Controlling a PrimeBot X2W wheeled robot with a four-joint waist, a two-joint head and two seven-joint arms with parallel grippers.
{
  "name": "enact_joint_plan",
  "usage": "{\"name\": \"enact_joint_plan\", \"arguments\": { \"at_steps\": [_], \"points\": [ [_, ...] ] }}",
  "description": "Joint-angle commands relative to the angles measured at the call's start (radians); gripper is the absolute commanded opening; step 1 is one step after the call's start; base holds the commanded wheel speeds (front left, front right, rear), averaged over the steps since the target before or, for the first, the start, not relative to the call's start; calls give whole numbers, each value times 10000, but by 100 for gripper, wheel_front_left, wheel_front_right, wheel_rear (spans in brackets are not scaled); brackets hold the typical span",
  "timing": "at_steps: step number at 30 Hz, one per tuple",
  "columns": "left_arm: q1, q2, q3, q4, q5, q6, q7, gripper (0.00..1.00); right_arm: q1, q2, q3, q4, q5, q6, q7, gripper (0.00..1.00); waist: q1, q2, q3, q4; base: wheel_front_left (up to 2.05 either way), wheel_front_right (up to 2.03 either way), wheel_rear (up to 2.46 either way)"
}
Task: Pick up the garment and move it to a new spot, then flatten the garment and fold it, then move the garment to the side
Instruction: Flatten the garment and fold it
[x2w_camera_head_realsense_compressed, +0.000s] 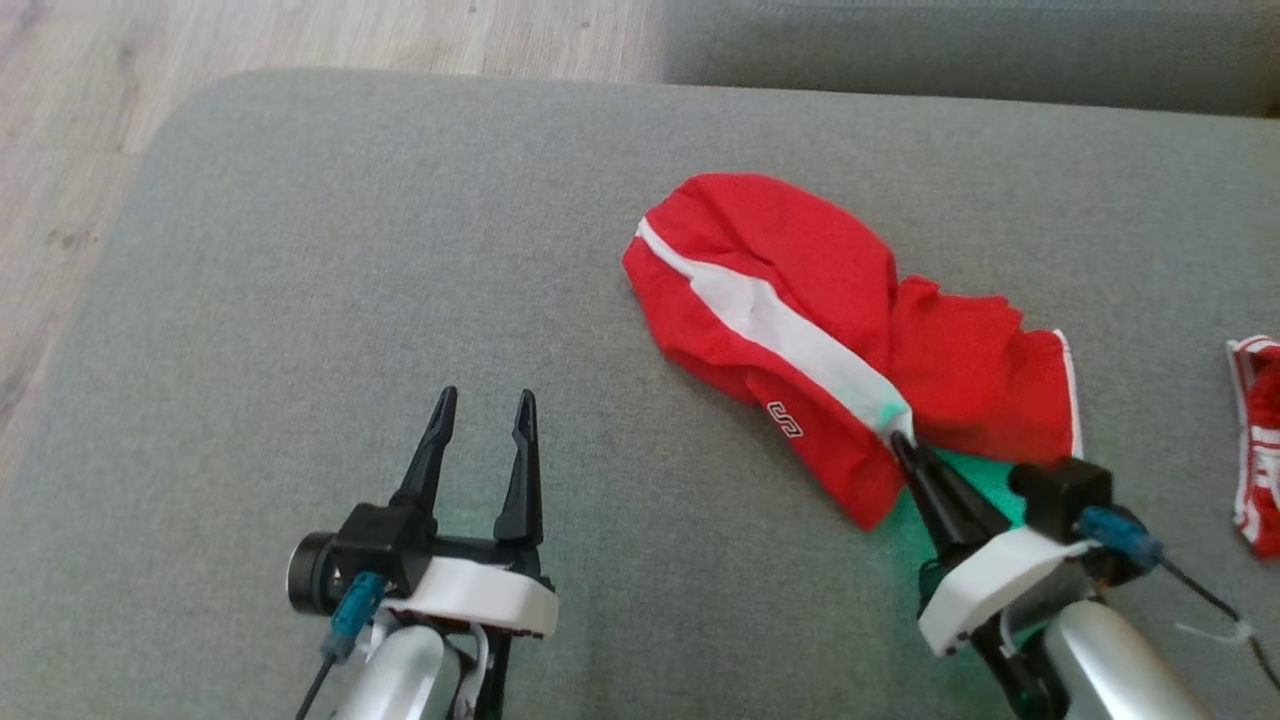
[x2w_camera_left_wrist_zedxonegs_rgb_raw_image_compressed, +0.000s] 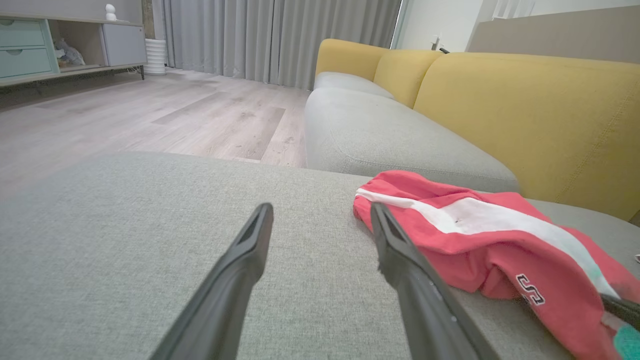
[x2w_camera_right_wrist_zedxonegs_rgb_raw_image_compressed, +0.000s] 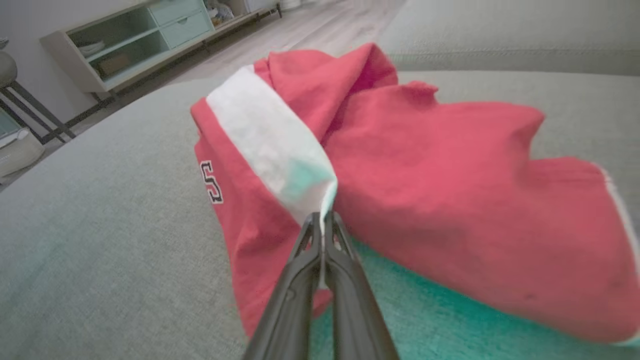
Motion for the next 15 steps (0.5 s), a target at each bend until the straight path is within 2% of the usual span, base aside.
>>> {"name": "enact_joint_plan", "arguments": {
  "at_steps": [1,8,15],
  "points": [
    [-225,-8,421,-232,158,-12,-95,100,-204,-165,-33,-465,124,-7,-212,0,-1,0,-144,-68,0,0,0],
    [-74,-21,519,-205,143,-54,-95,100,65,-487,-1171,-1776,227,-7,-219,0,-1,0,-510,-260,0,0,0],
    [-41,-29,509,-209,52,-104,-95,100,-588,-1302,-2865,-3489,-699,-7,993,0,-1,0,-770,-254,0,0,0]
  ]
}}
